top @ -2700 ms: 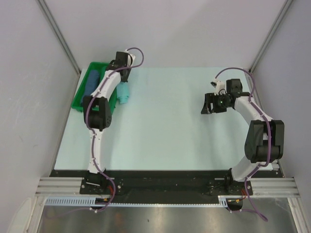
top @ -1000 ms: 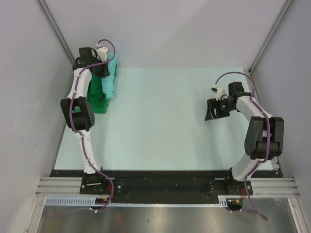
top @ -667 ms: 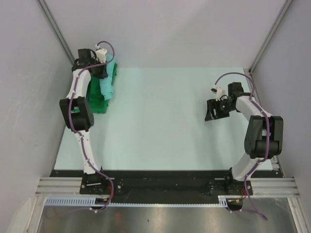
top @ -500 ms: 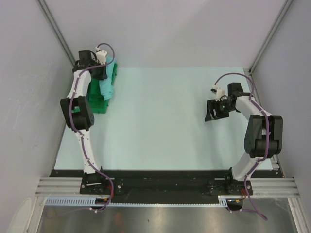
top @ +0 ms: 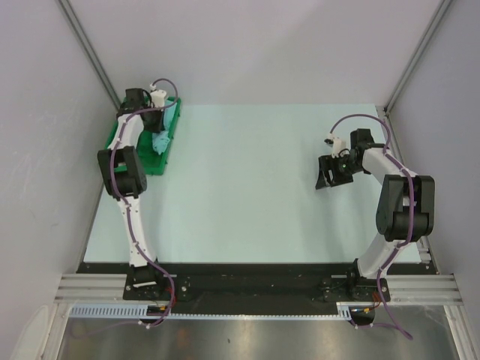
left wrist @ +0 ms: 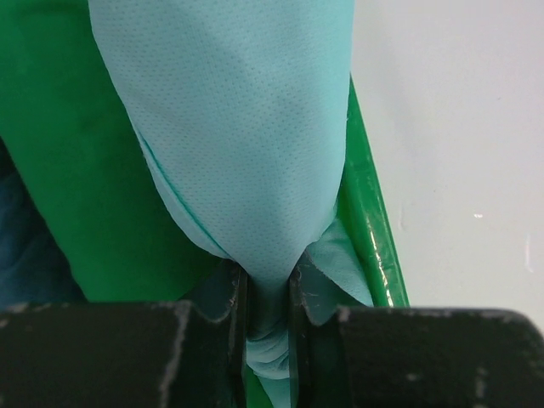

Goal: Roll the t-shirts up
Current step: Place the T-shirt in the bin.

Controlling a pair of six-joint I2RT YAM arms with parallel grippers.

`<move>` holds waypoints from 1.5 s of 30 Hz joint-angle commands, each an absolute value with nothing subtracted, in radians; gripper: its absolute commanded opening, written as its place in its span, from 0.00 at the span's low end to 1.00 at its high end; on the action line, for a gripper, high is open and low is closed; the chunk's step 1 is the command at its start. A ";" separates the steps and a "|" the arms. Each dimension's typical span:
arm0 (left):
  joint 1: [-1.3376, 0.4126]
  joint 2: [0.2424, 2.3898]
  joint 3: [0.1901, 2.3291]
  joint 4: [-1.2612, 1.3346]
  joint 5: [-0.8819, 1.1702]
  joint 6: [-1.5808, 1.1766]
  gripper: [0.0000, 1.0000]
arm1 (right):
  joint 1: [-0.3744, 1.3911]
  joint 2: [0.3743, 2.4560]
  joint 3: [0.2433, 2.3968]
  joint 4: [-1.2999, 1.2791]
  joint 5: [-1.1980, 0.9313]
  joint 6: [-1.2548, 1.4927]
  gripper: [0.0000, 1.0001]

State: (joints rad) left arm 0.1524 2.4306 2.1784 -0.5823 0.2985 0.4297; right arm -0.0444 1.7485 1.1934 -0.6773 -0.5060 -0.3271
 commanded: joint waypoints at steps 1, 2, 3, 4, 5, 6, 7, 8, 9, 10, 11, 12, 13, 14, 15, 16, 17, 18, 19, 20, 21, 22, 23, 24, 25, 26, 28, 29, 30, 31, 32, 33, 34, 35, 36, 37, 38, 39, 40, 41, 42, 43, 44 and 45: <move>0.152 2.451 2.151 -0.575 0.299 0.414 0.00 | -0.049 1.749 1.200 -0.690 -0.528 -0.350 0.72; 0.149 2.447 2.140 -0.566 0.305 0.402 0.00 | -0.049 1.749 1.198 -0.692 -0.528 -0.350 0.72; 0.147 2.444 2.120 -0.555 0.305 0.403 0.00 | -0.049 1.752 1.197 -0.690 -0.529 -0.351 0.72; 0.129 2.438 2.103 -0.548 0.267 0.413 0.00 | -0.049 1.752 1.198 -0.693 -0.532 -0.354 0.72; 0.118 2.436 2.099 -0.554 0.234 0.423 0.00 | -0.049 1.753 1.198 -0.693 -0.534 -0.357 0.72; 0.107 2.437 2.100 -0.578 0.212 0.437 0.00 | -0.051 1.753 1.198 -0.698 -0.534 -0.362 0.72; 0.086 2.439 2.100 -0.587 0.190 0.454 0.00 | -0.049 1.753 1.195 -0.703 -0.532 -0.365 0.72; 0.078 2.444 2.102 -0.597 0.169 0.459 0.00 | -0.049 1.752 1.196 -0.704 -0.532 -0.376 0.72; 0.068 2.445 2.112 -0.618 0.135 0.459 0.00 | -0.052 1.752 1.197 -0.709 -0.532 -0.379 0.72; 0.057 2.447 2.115 -0.627 0.126 0.462 0.00 | -0.052 1.752 1.195 -0.710 -0.532 -0.382 0.72; 0.051 2.444 2.114 -0.629 0.118 0.459 0.00 | -0.054 1.749 1.195 -0.710 -0.532 -0.390 0.72; 0.049 2.436 2.117 -0.637 0.124 0.454 0.00 | -0.055 1.749 1.193 -0.715 -0.532 -0.393 0.72; 0.046 2.434 2.118 -0.644 0.132 0.451 0.00 | -0.057 1.749 1.195 -0.716 -0.532 -0.397 0.72; 0.041 2.431 2.120 -0.650 0.138 0.451 0.00 | -0.058 1.749 1.195 -0.718 -0.532 -0.399 0.72; 0.040 2.422 2.117 -0.644 0.140 0.445 0.00 | -0.060 1.749 1.193 -0.719 -0.532 -0.402 0.72; 0.037 2.419 2.120 -0.646 0.153 0.440 0.00 | -0.063 1.750 1.193 -0.719 -0.534 -0.402 0.72; 0.037 2.422 2.126 -0.652 0.161 0.442 0.00 | -0.063 1.753 1.192 -0.722 -0.534 -0.403 0.72; 0.035 2.424 2.137 -0.656 0.170 0.443 0.00 | -0.063 1.753 1.192 -0.723 -0.534 -0.403 0.72; 0.031 2.430 2.140 -0.654 0.144 0.446 0.00 | -0.064 1.753 1.190 -0.723 -0.534 -0.405 0.72; 0.031 2.436 2.146 -0.649 0.126 0.445 0.00 | -0.064 1.753 1.192 -0.723 -0.534 -0.405 0.72; 0.032 2.445 2.175 -0.653 0.114 0.445 0.00 | -0.064 1.753 1.190 -0.723 -0.532 -0.405 0.72; 0.032 2.466 2.190 -0.657 0.103 0.437 0.00 | -0.066 1.755 1.192 -0.721 -0.531 -0.402 0.72; 0.031 2.471 2.200 -0.650 0.050 0.434 0.01 | -0.064 1.753 1.192 -0.719 -0.529 -0.402 0.72; 0.031 2.476 2.204 -0.632 0.022 0.428 0.04 | -0.064 1.755 1.190 -0.718 -0.531 -0.400 0.72; 0.031 2.474 2.203 -0.620 0.002 0.426 0.05 | -0.064 1.756 1.190 -0.716 -0.531 -0.399 0.72; 0.031 2.470 2.200 -0.608 0.002 0.426 0.06 | -0.064 1.756 1.190 -0.716 -0.528 -0.397 0.72; 0.031 2.453 2.165 -0.552 -0.043 0.426 0.09 | -0.064 1.756 1.192 -0.715 -0.525 -0.396 0.72; 0.032 2.433 2.149 -0.532 -0.046 0.433 0.10 | -0.064 1.756 1.192 -0.715 -0.525 -0.393 0.72; 0.032 2.427 2.128 -0.505 -0.046 0.446 0.10 | -0.064 1.756 1.192 -0.713 -0.523 -0.391 0.72; 0.032 2.422 2.123 -0.496 -0.048 0.451 0.10 | -0.064 1.758 1.192 -0.712 -0.523 -0.391 0.72; 0.031 2.419 2.122 -0.486 -0.063 0.456 0.10 | -0.064 1.758 1.192 -0.710 -0.523 -0.388 0.72; 0.032 2.418 2.121 -0.471 -0.080 0.478 0.10 | -0.064 1.759 1.192 -0.709 -0.522 -0.387 0.72; 0.032 2.415 2.118 -0.463 -0.086 0.494 0.09 | -0.064 1.758 1.192 -0.710 -0.520 -0.387 0.72; 0.031 2.411 2.114 -0.453 -0.084 0.509 0.09 | -0.064 1.756 1.192 -0.709 -0.519 -0.387 0.72; 0.031 2.405 2.103 -0.430 -0.092 0.541 0.09 | -0.064 1.758 1.192 -0.710 -0.515 -0.387 0.72; 0.031 2.405 2.095 -0.413 -0.104 0.557 0.09 | -0.064 1.756 1.192 -0.709 -0.514 -0.387 0.72; 0.031 2.404 2.092 -0.400 -0.113 0.569 0.09 | -0.064 1.756 1.192 -0.710 -0.512 -0.387 0.72; 0.031 2.399 2.083 -0.384 -0.118 0.590 0.08 | -0.064 1.755 1.192 -0.709 -0.511 -0.384 0.72; 0.029 2.398 2.076 -0.373 -0.118 0.601 0.08 | -0.064 1.755 1.192 -0.709 -0.509 -0.383 0.72; 0.028 2.393 2.065 -0.361 -0.123 0.609 0.08 | -0.064 1.753 1.192 -0.707 -0.509 -0.382 0.72; 0.025 2.384 2.047 -0.354 -0.118 0.621 0.07 | -0.066 1.753 1.192 -0.709 -0.511 -0.380 0.72; 0.025 2.381 2.040 -0.363 -0.092 0.623 0.07 | -0.064 1.755 1.192 -0.707 -0.511 -0.380 0.72; 0.023 2.378 2.037 -0.379 -0.080 0.621 0.07 | -0.064 1.758 1.192 -0.706 -0.511 -0.380 0.72; 0.023 2.373 2.031 -0.385 -0.069 0.608 0.08 | -0.064 1.761 1.190 -0.706 -0.514 -0.379 0.72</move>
